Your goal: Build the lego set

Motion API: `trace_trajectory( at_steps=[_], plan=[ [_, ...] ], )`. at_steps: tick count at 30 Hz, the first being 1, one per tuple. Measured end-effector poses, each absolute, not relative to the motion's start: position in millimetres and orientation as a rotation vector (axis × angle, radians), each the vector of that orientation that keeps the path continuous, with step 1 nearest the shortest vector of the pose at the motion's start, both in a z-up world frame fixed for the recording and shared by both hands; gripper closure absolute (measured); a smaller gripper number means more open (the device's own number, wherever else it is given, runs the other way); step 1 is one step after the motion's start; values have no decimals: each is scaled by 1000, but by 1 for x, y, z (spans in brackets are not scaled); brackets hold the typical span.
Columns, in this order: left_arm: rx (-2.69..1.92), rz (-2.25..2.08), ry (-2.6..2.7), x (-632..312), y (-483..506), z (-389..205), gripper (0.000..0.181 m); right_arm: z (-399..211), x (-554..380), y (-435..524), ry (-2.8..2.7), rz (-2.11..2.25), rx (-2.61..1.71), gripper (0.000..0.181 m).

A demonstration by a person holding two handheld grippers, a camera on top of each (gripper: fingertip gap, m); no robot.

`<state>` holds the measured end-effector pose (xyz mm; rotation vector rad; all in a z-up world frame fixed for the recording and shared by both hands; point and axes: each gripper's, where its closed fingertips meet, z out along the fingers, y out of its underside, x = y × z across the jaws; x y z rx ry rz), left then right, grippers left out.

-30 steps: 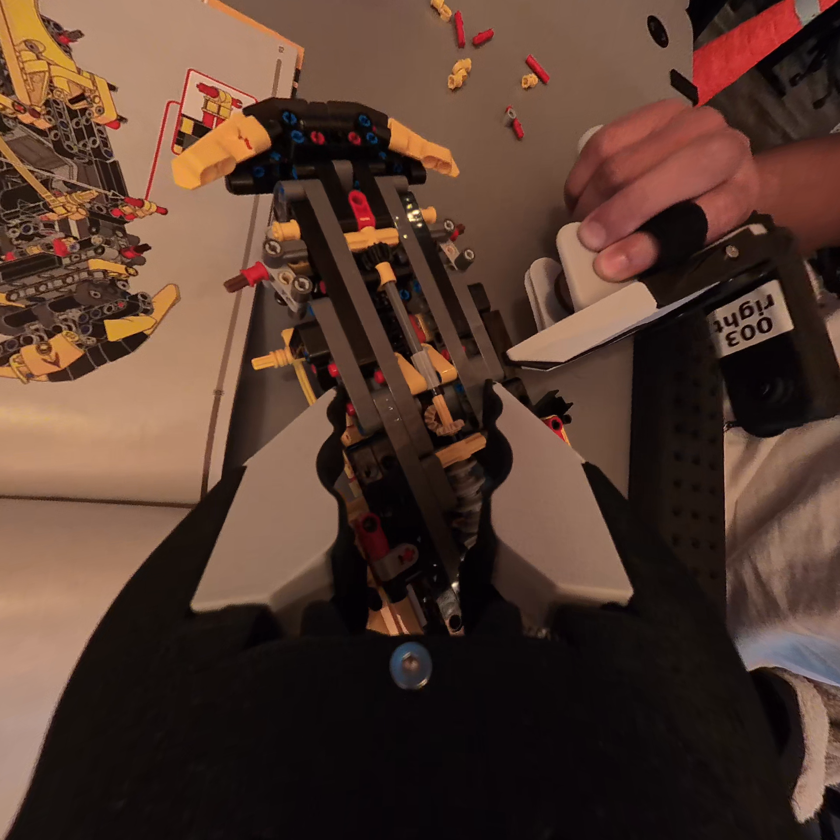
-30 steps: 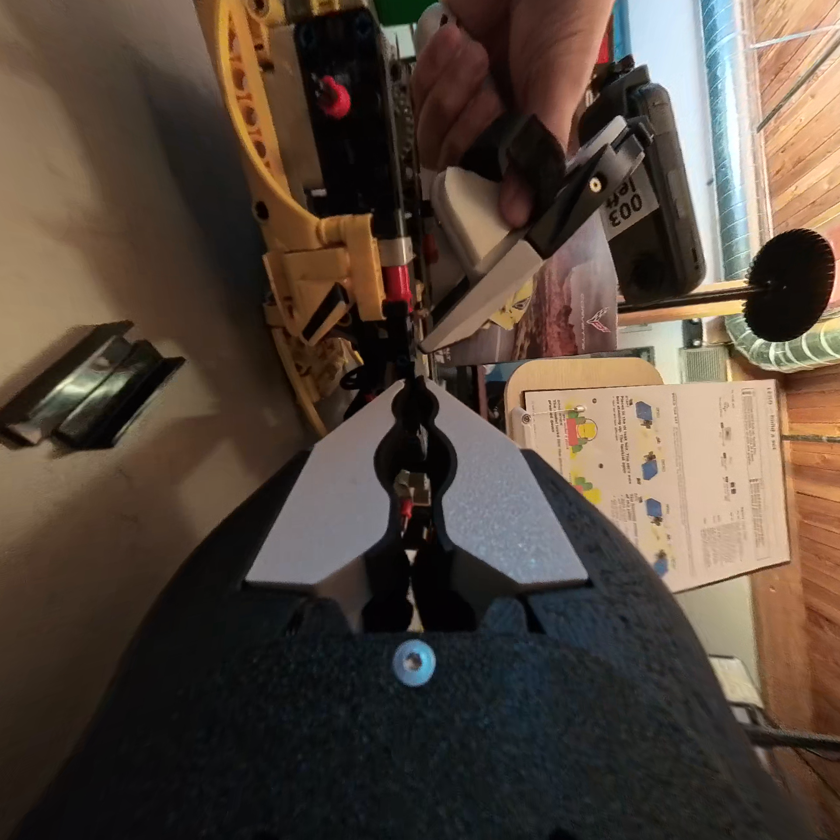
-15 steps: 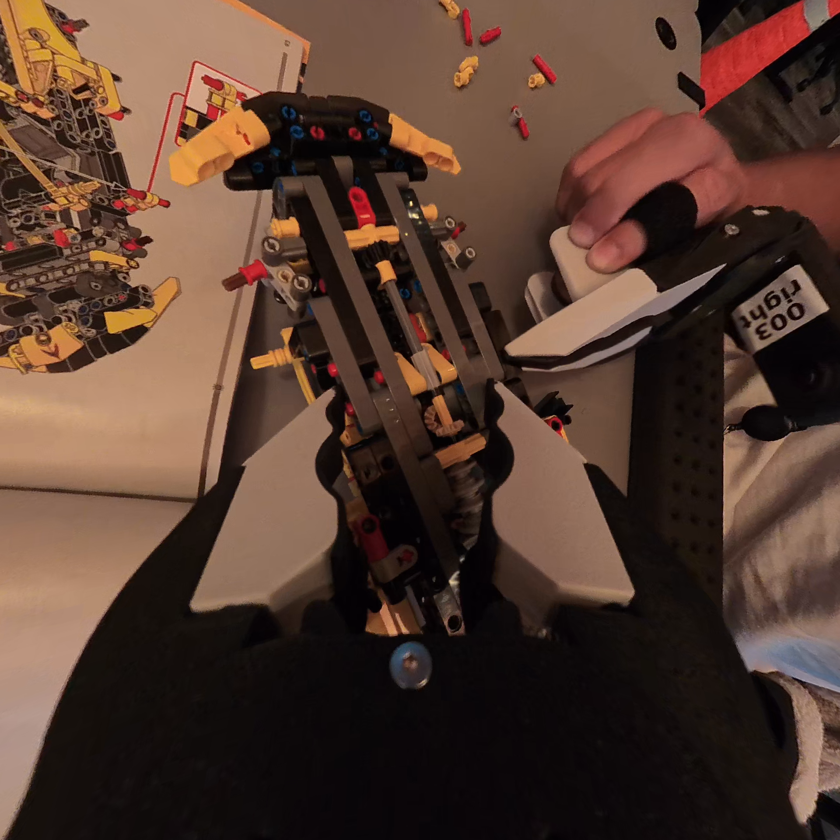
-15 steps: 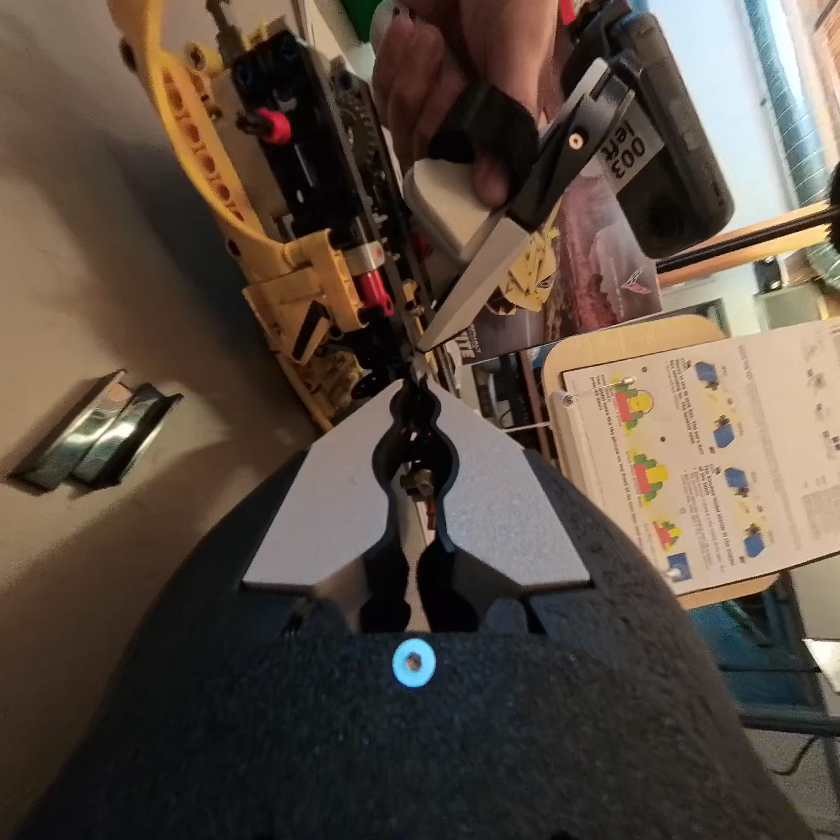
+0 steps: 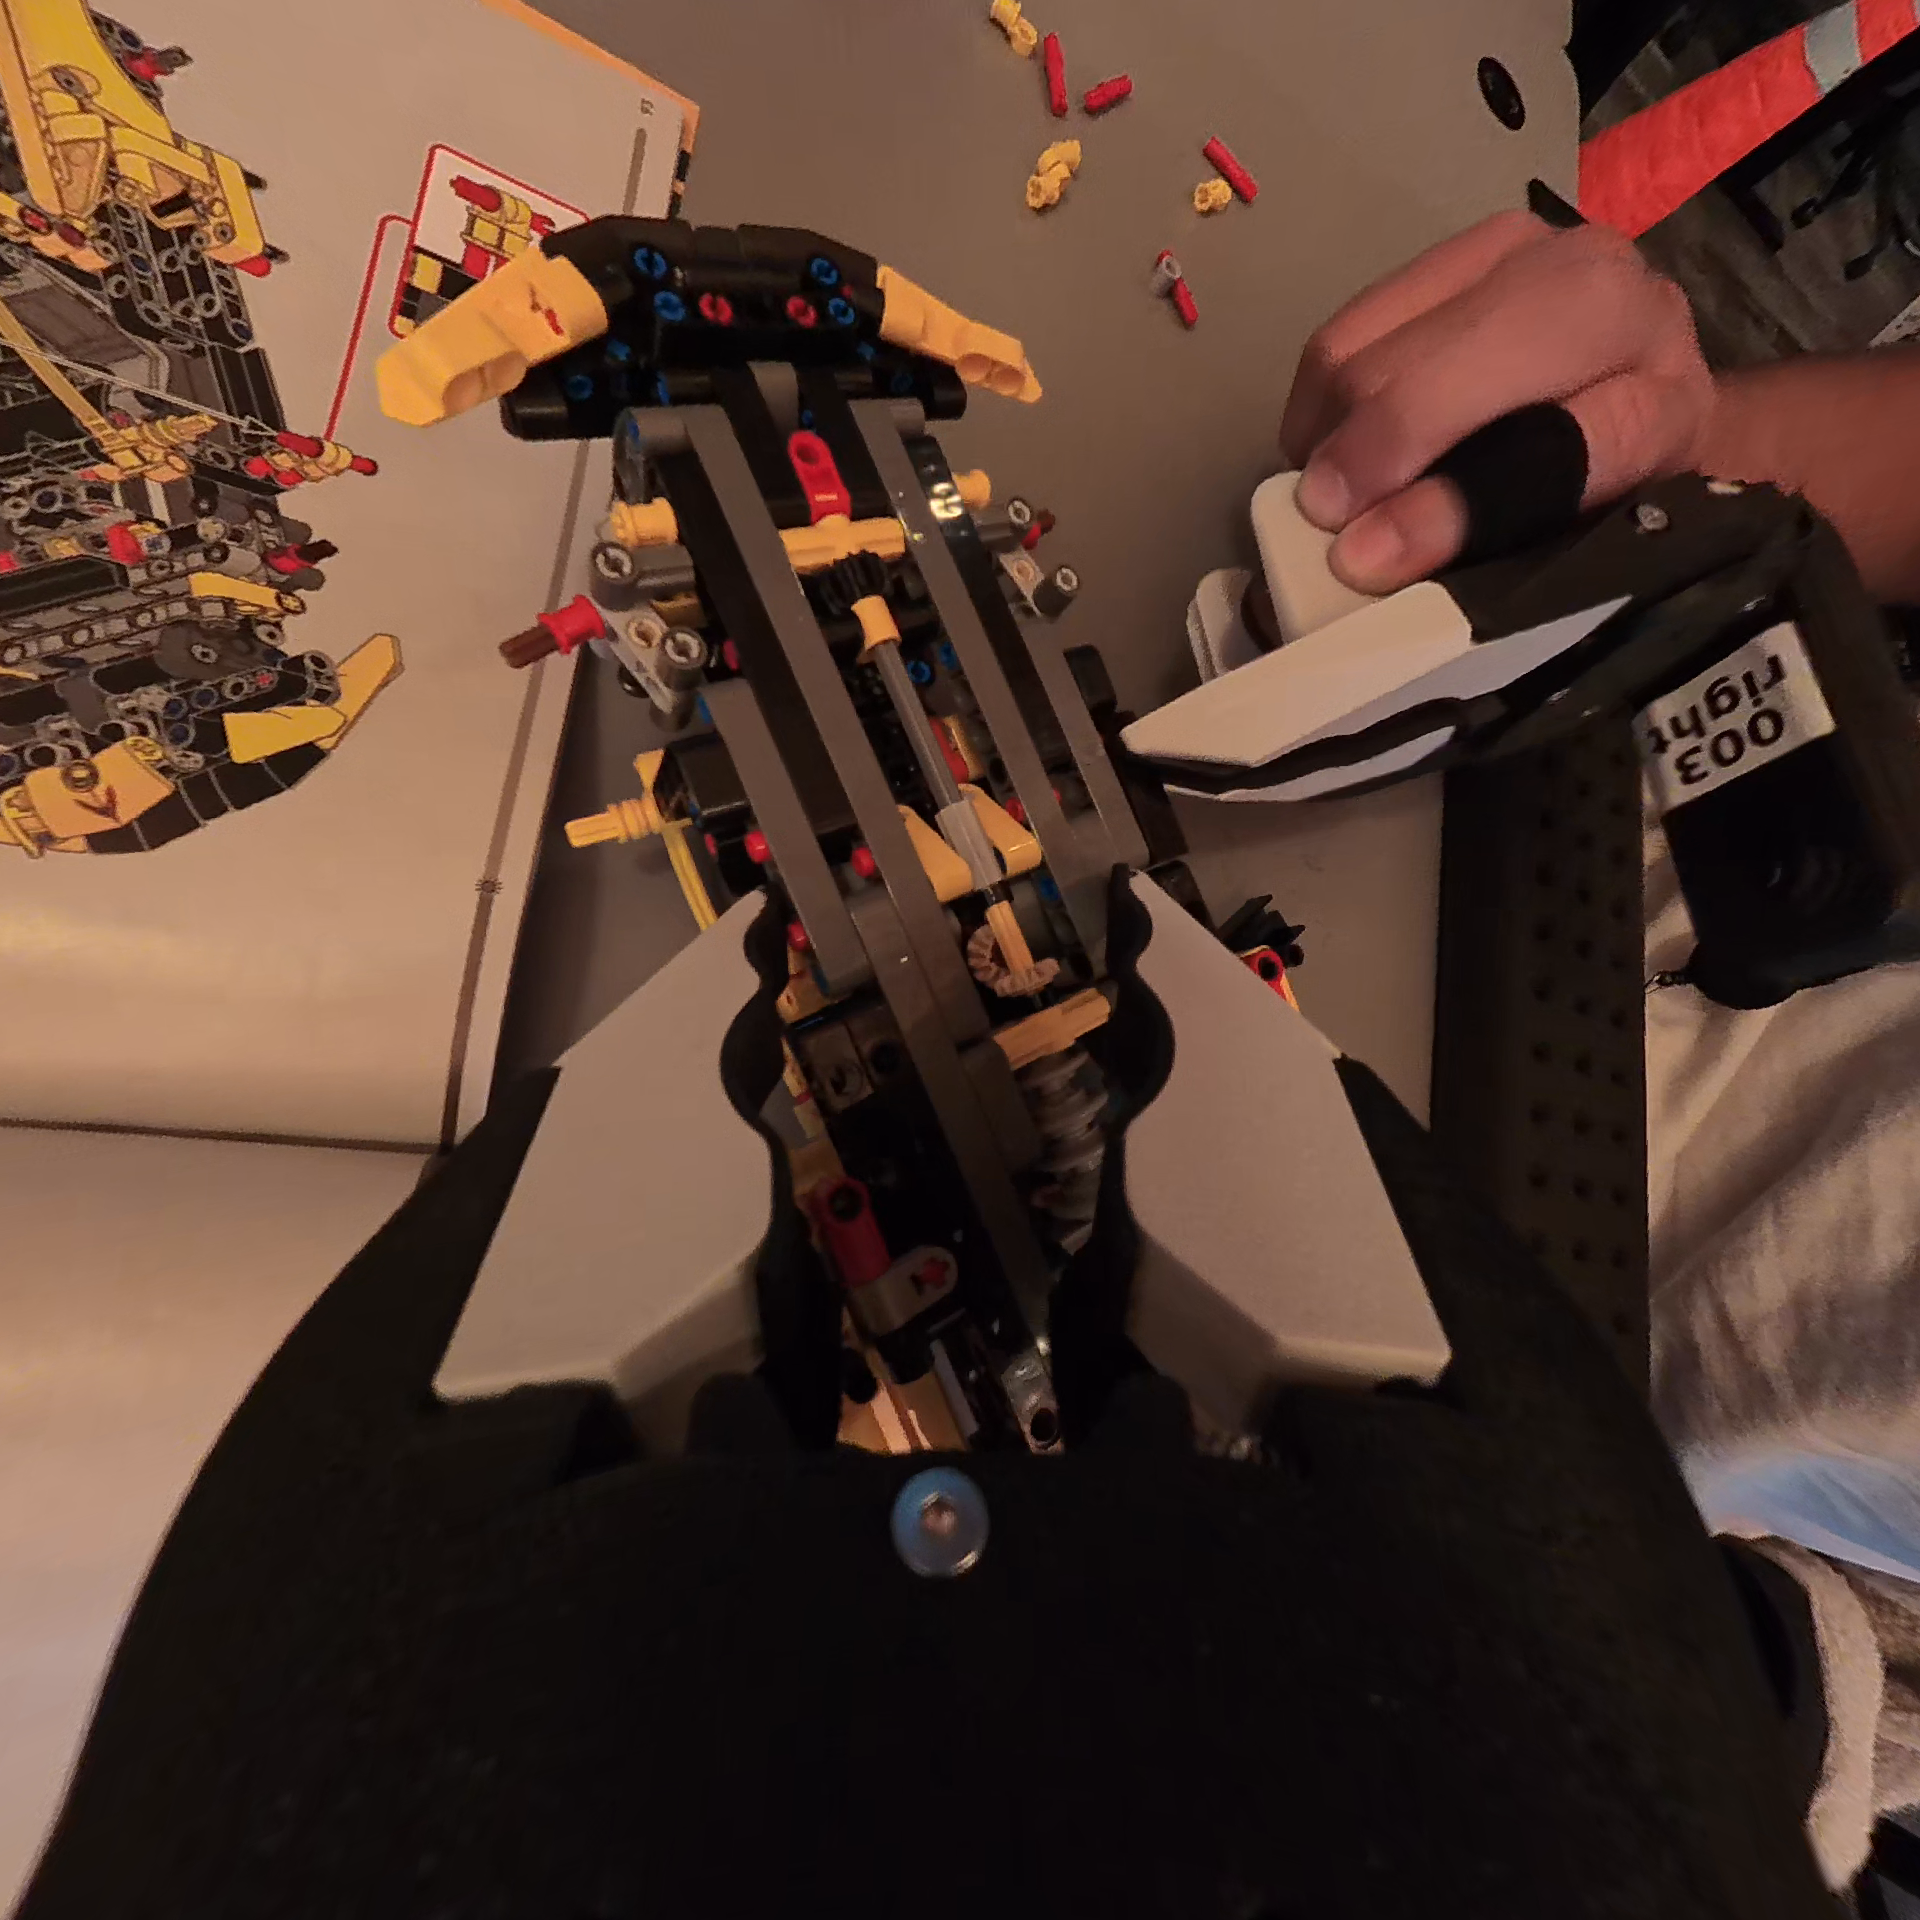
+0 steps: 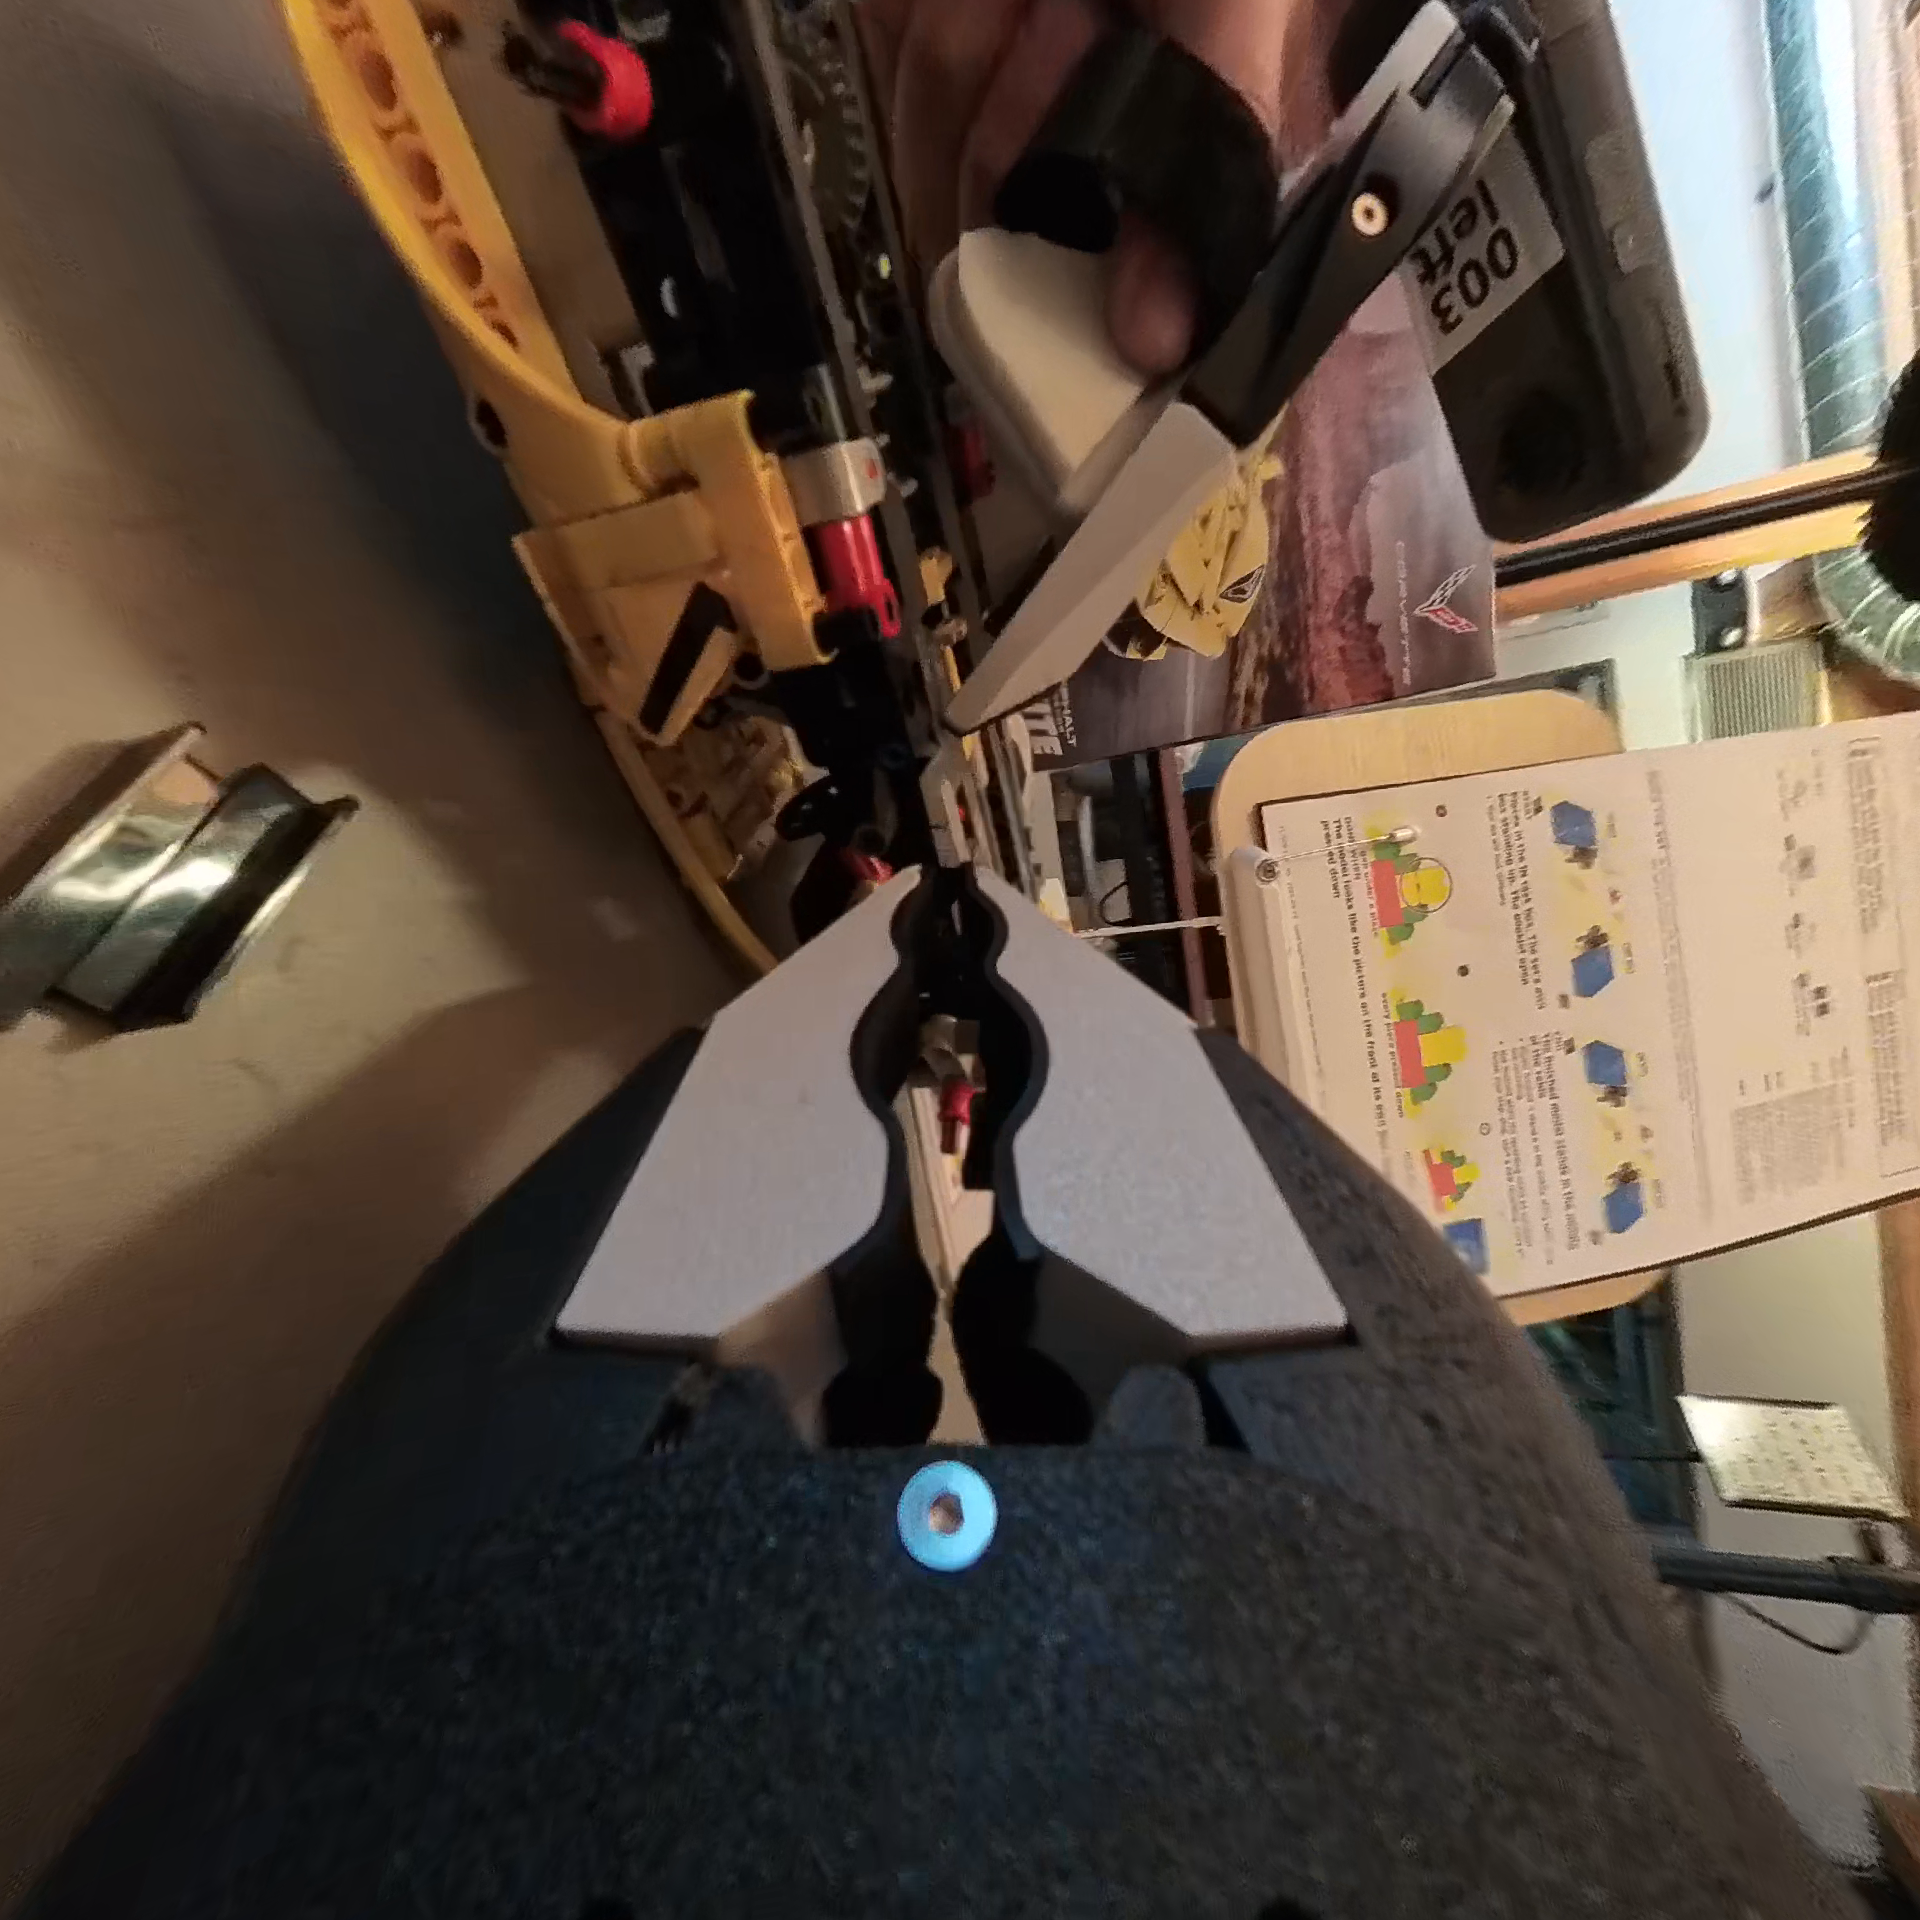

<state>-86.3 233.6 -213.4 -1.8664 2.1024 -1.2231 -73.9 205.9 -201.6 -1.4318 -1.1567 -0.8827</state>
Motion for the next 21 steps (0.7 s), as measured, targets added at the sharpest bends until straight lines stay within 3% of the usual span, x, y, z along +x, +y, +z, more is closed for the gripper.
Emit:
trace_trajectory(
  at_steps=[15, 21],
  plan=[
    [-1860, -1197, 2111, -84, 233, -215, 115, -203, -73, 208, -1110, -725, -1496, 179],
    [-1881, -1170, 2107, -88, 230, -214, 114, -198, -72, 178, -668, -162, -1885, 141]
  ],
)
